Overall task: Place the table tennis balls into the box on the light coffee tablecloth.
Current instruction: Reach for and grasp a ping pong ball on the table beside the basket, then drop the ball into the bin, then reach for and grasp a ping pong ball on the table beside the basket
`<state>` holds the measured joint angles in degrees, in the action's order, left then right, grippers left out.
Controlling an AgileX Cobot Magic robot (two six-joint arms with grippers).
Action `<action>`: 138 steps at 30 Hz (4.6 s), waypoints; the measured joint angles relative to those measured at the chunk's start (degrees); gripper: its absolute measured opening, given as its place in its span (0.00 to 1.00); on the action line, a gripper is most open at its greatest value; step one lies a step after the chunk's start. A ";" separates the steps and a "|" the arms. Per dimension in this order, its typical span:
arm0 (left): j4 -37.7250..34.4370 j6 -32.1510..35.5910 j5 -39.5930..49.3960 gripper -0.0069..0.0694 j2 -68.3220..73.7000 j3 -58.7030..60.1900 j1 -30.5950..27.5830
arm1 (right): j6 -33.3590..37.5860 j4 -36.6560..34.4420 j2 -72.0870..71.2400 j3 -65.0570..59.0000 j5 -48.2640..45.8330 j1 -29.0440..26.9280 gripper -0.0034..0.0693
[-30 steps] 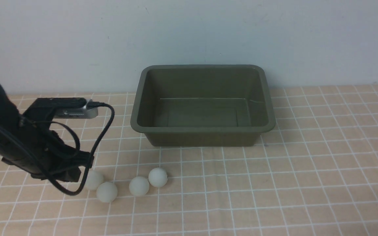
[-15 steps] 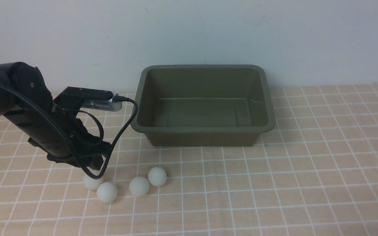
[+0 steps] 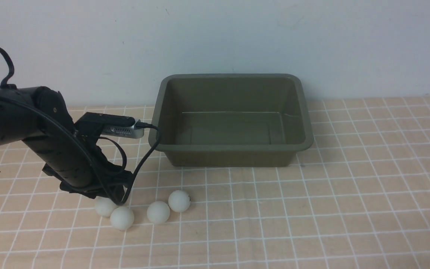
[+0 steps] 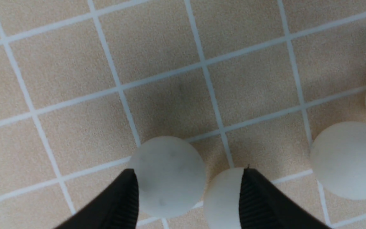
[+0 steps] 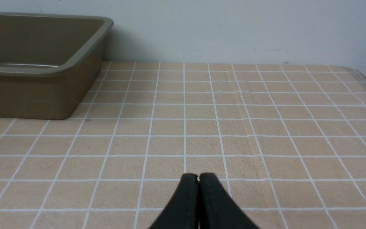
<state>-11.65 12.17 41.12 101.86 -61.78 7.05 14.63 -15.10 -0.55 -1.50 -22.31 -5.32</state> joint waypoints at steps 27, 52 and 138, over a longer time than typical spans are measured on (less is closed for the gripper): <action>5.55 -2.93 -1.42 0.56 2.22 -0.11 0.00 | 0.00 0.00 0.00 0.00 0.00 0.00 0.03; 6.05 -3.00 8.53 0.52 5.69 -12.32 0.00 | 0.00 0.00 0.00 0.00 0.00 0.00 0.03; 15.71 -4.52 0.00 0.58 -11.11 7.67 12.87 | 0.00 0.00 0.00 0.00 -0.04 0.00 0.03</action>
<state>4.06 7.65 41.12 90.75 -54.10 19.91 14.63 -15.10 -0.55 -1.50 -22.35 -5.32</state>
